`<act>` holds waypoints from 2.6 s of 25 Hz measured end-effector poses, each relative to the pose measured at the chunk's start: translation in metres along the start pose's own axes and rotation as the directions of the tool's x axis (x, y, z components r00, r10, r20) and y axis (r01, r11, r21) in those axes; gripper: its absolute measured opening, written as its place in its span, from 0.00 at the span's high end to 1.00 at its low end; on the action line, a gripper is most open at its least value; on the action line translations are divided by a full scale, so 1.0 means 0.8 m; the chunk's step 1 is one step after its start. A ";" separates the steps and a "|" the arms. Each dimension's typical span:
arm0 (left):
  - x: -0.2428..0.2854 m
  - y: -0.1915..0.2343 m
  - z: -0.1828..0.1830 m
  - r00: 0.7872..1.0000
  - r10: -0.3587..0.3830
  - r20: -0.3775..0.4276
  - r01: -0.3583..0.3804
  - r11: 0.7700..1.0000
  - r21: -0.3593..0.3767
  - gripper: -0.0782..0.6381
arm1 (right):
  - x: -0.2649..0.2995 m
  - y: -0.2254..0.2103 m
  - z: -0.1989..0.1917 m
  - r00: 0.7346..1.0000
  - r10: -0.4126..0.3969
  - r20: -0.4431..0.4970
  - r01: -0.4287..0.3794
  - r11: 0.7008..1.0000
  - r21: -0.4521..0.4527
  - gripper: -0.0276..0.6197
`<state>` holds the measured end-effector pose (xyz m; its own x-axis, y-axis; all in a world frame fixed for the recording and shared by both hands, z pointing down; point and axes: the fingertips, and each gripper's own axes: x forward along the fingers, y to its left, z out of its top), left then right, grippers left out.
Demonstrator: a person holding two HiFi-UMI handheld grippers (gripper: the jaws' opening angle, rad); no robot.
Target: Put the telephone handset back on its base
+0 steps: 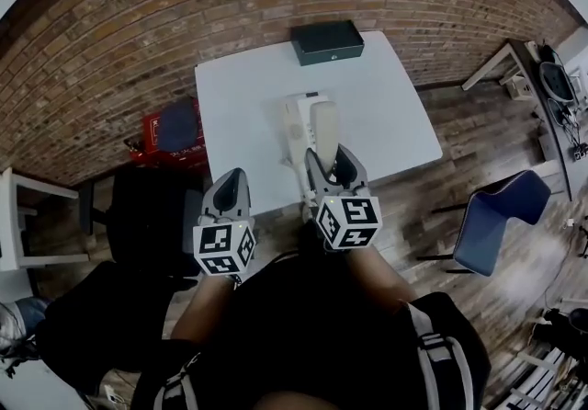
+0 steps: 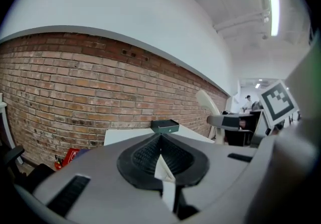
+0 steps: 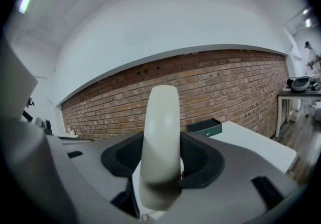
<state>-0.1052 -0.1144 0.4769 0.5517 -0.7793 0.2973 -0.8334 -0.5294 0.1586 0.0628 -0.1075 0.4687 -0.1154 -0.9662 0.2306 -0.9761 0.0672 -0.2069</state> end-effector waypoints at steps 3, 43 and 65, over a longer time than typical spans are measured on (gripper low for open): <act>0.034 0.001 0.006 1.000 0.011 -0.015 -0.012 1.000 -0.021 0.89 | 0.032 -0.013 -0.010 0.998 0.028 -0.062 -0.026 0.999 0.024 0.64; 0.147 0.093 0.020 0.978 0.161 -0.134 -0.176 0.978 -0.112 0.89 | 0.234 -0.085 -0.220 0.747 -0.115 -0.655 0.075 0.993 -0.088 0.64; 0.137 0.109 0.020 0.979 0.152 -0.137 -0.166 0.981 -0.104 0.89 | 0.248 -0.068 -0.236 0.728 -0.174 -0.663 0.099 0.984 -0.149 0.64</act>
<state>-0.1171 -0.2513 0.5078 0.4091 -0.7974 0.4437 -0.9125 -0.3545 0.2041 0.0581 -0.2561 0.7053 -0.0366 -0.5499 0.8344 -0.9992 0.0076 -0.0388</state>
